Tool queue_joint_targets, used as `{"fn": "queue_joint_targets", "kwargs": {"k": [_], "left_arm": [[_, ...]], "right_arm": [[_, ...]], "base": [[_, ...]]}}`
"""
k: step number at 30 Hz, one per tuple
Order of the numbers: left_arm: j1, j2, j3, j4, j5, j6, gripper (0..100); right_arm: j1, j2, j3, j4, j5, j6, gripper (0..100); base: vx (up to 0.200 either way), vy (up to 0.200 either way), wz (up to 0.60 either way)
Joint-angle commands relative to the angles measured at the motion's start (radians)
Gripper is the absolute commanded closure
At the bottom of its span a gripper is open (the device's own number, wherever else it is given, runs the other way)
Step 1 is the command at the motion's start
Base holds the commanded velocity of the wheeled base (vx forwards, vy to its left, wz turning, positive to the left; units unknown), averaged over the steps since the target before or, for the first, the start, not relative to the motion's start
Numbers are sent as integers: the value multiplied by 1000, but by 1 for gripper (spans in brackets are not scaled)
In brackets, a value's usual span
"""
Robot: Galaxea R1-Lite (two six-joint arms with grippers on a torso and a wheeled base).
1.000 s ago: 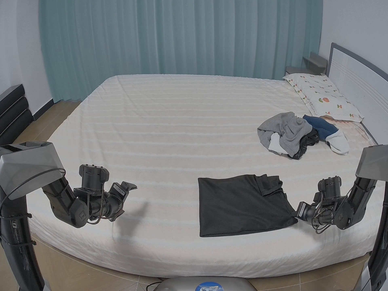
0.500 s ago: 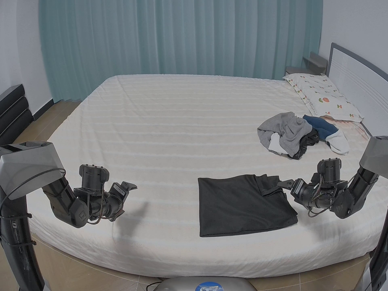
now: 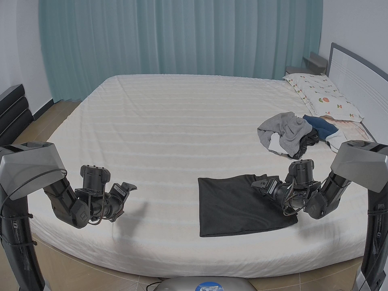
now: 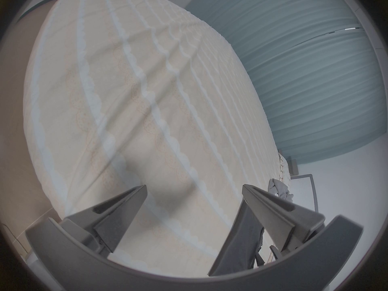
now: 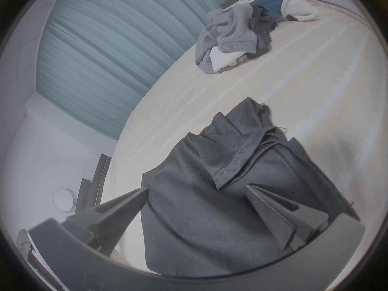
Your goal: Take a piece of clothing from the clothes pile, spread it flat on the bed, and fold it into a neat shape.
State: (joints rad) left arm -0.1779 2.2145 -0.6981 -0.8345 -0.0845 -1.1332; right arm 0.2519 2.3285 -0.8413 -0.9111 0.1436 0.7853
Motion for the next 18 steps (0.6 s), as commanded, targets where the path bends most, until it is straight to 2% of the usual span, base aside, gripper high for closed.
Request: {"fn": "queue_joint_targets", "kwargs": {"k": [1, 5, 10, 12, 15, 18], "left_arm": [[-8, 14, -6, -2, 17, 0, 0], [-15, 24, -6, -23, 35, 0, 0], [-15, 25, 0, -48, 35, 0, 0], [-14, 27, -1, -48, 35, -2, 0], [-14, 27, 0, -49, 35, -2, 0], [-14, 28, 0, -51, 35, -2, 0]], "right_arm": [[4, 49, -32, -5, 1, 0, 0], [3, 83, -88, -6, -2, 3, 0], [-13, 95, -144, -19, -15, 58, 0], [-33, 120, -208, -45, -35, 77, 0], [-36, 132, -245, -49, -118, 75, 0], [-43, 137, -254, -51, -150, 77, 0]], "base": [[0, 0, 0], [0, 0, 0], [0, 0, 0], [0, 0, 0], [0, 0, 0], [0, 0, 0]]}}
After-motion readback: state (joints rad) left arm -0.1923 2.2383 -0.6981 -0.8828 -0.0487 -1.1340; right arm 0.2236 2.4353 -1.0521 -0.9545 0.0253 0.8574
